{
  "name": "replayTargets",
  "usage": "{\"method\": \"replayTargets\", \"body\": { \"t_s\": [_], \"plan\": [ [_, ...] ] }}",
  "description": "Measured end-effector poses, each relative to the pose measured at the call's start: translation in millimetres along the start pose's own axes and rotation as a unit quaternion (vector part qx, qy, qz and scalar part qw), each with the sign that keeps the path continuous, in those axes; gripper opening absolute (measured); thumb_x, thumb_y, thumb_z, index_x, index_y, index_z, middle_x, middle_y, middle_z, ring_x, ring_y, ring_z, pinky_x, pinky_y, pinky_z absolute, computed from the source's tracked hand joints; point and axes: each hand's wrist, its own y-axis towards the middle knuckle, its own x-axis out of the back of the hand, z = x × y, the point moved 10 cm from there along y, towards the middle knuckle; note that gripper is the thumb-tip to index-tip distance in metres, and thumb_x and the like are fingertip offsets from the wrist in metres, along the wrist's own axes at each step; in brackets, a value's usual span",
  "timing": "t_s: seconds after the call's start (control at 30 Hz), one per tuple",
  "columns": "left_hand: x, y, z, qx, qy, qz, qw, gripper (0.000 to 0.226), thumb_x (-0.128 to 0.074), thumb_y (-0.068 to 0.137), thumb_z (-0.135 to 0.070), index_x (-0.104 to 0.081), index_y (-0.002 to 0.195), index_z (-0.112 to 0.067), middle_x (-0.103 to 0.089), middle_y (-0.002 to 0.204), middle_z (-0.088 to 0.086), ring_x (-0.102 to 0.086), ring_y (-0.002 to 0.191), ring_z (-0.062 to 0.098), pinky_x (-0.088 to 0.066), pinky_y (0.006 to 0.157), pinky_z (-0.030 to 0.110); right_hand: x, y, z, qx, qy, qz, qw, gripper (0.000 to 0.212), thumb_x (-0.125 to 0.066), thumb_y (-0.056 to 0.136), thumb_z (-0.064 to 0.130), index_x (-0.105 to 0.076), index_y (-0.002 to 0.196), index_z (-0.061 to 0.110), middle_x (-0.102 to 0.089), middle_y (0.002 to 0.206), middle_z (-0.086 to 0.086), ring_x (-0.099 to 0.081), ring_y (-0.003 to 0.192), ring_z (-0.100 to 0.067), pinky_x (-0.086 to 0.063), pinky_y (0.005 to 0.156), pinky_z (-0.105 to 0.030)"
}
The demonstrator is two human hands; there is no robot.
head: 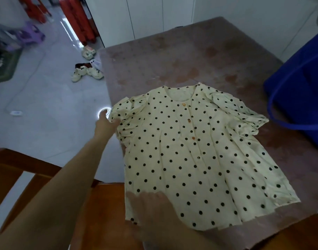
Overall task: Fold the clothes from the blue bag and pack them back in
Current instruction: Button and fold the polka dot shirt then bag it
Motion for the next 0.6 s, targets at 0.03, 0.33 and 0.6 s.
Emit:
{"method": "replayTargets", "body": {
  "t_s": [0.03, 0.33, 0.6],
  "plan": [
    [-6, 5, 1, 0.009, 0.015, 0.018, 1.0, 0.075, -0.064, 0.086, -0.035, -0.024, 0.147, -0.02, -0.042, 0.138, 0.017, -0.055, 0.108, 0.035, -0.049, 0.092, 0.047, -15, 4, 12, -0.009, -0.002, 0.015, 1.0, 0.059, -0.012, 0.09, 0.065, -0.051, 0.117, 0.029, -0.055, 0.067, 0.01, -0.049, 0.051, -0.006, -0.041, 0.053, -0.018],
    [-20, 42, 4, 0.066, 0.096, 0.051, 0.992, 0.081, -0.063, 0.085, -0.027, -0.014, 0.15, -0.024, -0.035, 0.142, 0.02, -0.048, 0.118, 0.04, -0.046, 0.097, 0.046, -21, 13, -42, -0.152, -0.037, -0.016, 0.988, 0.04, -0.04, 0.094, 0.022, -0.036, 0.133, 0.027, -0.037, 0.043, 0.008, -0.032, 0.032, -0.005, -0.029, 0.036, -0.015],
    [-11, 30, -109, -0.131, 0.069, -0.052, 0.988, 0.034, -0.061, 0.081, -0.018, -0.064, 0.114, -0.013, -0.066, 0.106, 0.008, -0.062, 0.093, 0.024, -0.047, 0.076, 0.027, 27, -42, -73, -0.26, 0.234, 0.032, 0.936, 0.058, -0.021, 0.074, 0.06, 0.01, 0.122, 0.074, -0.063, 0.065, 0.012, -0.047, 0.044, -0.004, -0.048, 0.059, -0.011]
  ]
}}
